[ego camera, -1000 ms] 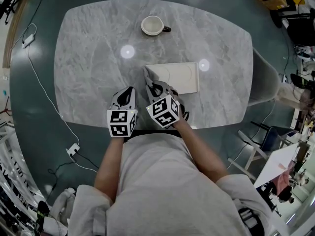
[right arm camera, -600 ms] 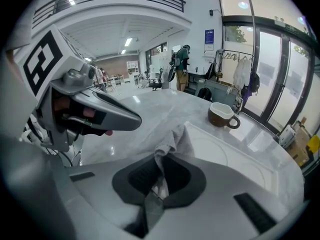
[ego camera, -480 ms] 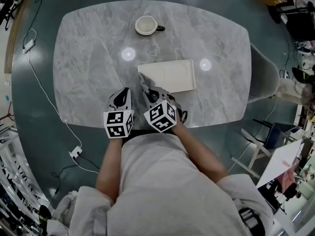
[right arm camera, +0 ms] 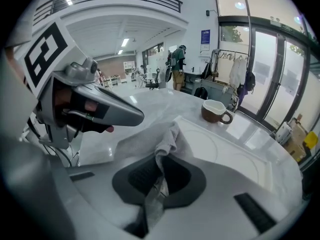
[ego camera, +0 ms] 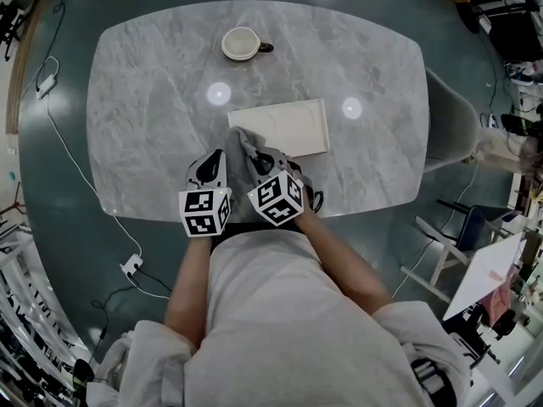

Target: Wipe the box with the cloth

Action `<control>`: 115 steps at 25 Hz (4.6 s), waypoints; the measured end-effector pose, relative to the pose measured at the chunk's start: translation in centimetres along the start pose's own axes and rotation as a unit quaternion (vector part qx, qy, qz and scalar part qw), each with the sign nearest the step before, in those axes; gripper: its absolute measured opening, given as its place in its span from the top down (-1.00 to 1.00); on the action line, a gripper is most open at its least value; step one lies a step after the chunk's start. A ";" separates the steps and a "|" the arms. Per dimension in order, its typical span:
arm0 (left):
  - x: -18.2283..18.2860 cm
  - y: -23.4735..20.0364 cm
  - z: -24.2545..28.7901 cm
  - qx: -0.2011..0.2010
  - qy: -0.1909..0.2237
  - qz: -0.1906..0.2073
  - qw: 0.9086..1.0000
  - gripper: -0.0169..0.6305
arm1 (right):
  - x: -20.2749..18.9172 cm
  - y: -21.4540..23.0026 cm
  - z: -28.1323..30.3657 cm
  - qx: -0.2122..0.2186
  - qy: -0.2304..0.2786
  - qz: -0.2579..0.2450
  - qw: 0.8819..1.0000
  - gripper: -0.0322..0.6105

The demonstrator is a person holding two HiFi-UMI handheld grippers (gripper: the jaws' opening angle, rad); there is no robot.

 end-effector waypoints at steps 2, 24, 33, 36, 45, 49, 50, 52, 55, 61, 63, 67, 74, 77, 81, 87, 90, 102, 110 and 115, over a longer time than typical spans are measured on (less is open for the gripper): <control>0.1 0.5 0.2 -0.003 -0.001 0.005 1.000 0.86 | -0.3 0.4 -0.2 -0.004 -0.001 0.004 1.000 0.79; 0.8 5.6 3.4 -0.041 -0.020 0.038 0.998 0.86 | -4.5 6.0 -2.7 -0.048 -0.008 0.054 0.997 0.79; 1.6 7.7 5.1 -0.060 -0.026 0.054 0.996 0.86 | -5.9 8.2 -3.7 -0.067 -0.009 0.081 0.994 0.79; 1.6 8.3 5.5 -0.067 -0.031 0.061 0.995 0.86 | -6.3 8.9 -4.0 -0.077 -0.011 0.089 0.993 0.79; 1.6 9.7 6.4 -0.085 -0.038 0.075 0.993 0.86 | -8.2 11.4 -5.3 -0.118 -0.017 0.124 0.985 0.79; 1.6 10.1 6.5 -0.091 -0.039 0.077 0.992 0.86 | -8.7 12.5 -5.7 -0.131 -0.019 0.134 0.982 0.79; 1.5 10.1 6.5 -0.091 -0.040 0.077 0.992 0.86 | -8.8 12.7 -5.8 -0.133 -0.020 0.133 0.982 0.79; 1.3 10.3 6.3 -0.093 -0.041 0.077 0.992 0.86 | -8.9 12.7 -5.9 -0.136 -0.022 0.130 0.982 0.79; 1.1 10.3 6.2 -0.094 -0.042 0.077 0.992 0.86 | -9.0 12.6 -5.9 -0.145 -0.026 0.122 0.982 0.79; 0.5 10.6 5.6 -0.090 -0.040 0.070 0.993 0.86 | -9.2 12.2 -6.4 -0.151 -0.033 0.098 0.983 0.80; 0.3 10.9 5.4 -0.089 -0.039 0.067 0.993 0.86 | -9.4 12.1 -6.6 -0.151 -0.034 0.097 0.983 0.80; -0.2 11.2 4.9 -0.085 -0.035 0.064 0.994 0.86 | -9.8 11.8 -6.9 -0.148 -0.034 0.098 0.984 0.80; -1.5 12.1 3.9 -0.074 -0.035 0.055 0.995 0.86 | -11.0 11.3 -8.0 -0.143 -0.033 0.102 0.984 0.80; -2.0 12.7 3.5 -0.071 -0.033 0.053 0.995 0.86 | -12.1 10.9 -8.6 -0.135 -0.032 0.108 0.984 0.80; -2.7 13.2 3.2 -0.065 -0.030 0.052 0.996 0.86 | -13.3 10.6 -9.9 -0.121 -0.002 0.122 0.985 0.80; -4.1 15.2 2.0 -0.048 -0.019 0.041 0.998 0.86 | -14.4 9.8 -12.3 -0.108 0.035 0.151 0.982 0.80; -4.8 16.9 1.0 -0.042 -0.013 0.041 0.998 0.86 | -15.4 9.5 -14.2 -0.101 0.051 0.169 0.979 0.79; -1.6 20.8 -4.8 0.027 0.081 0.046 0.995 0.86 | -12.6 9.4 -20.4 -0.094 0.163 0.163 0.968 0.79; 0.1 22.3 -9.0 0.058 0.133 0.053 0.988 0.86 | -10.7 8.4 -24.6 -0.086 0.240 0.174 0.951 0.79; 1.9 22.2 -11.5 0.053 0.179 0.048 0.981 0.86 | -8.9 7.4 -25.9 -0.097 0.251 0.141 0.953 0.80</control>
Point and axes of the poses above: the fingertips, and each gripper's own axes: z forward along the fingers, y to its right, x out of its top, the point moved 5 cm from there along -z, backward along the fingers, and after that the axes turned 4 degrees about -x, right-handed, at the moved point
